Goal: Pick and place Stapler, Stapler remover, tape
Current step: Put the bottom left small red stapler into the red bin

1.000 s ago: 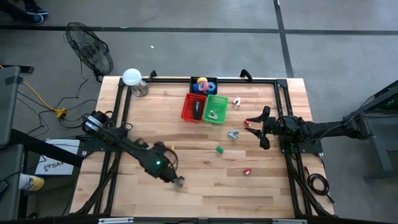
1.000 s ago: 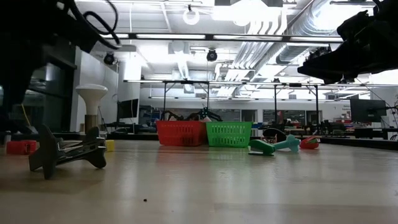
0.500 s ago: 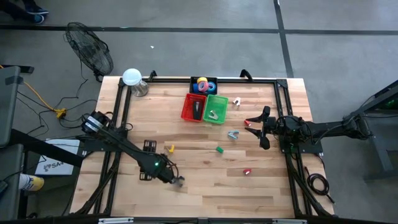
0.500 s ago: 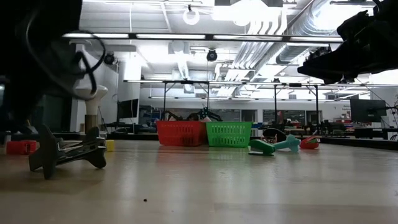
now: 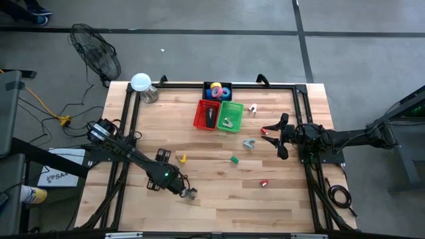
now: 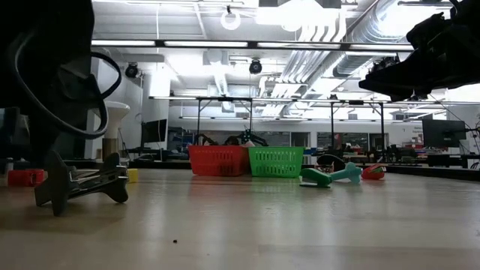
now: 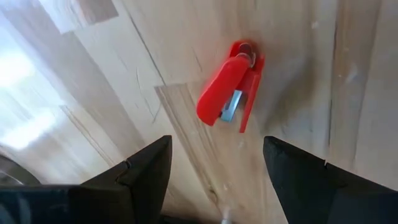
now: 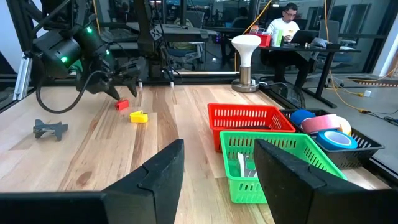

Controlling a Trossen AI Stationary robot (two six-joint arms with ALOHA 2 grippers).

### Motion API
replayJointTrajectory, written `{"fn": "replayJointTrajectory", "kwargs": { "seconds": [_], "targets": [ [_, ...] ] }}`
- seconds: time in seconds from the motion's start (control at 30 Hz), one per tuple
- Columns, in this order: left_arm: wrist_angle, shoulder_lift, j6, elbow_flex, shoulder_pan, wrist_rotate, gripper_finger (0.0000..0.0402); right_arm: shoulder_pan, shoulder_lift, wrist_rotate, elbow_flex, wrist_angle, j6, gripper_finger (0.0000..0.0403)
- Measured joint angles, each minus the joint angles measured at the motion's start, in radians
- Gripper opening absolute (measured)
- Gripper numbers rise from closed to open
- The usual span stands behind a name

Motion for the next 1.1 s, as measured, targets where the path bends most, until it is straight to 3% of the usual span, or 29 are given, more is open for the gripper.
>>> {"fn": "replayJointTrajectory", "kwargs": {
  "seconds": [0.4,1.1],
  "targets": [
    [0.084,0.000,0.138,0.000,0.000,-0.043,0.0245,0.000,0.000,0.000,0.000,0.000,0.000,0.0185],
    [0.171,-0.004,0.184,-0.065,0.000,-0.038,0.0233,0.000,0.000,0.000,0.000,0.000,0.000,0.0185]
  ]
}}
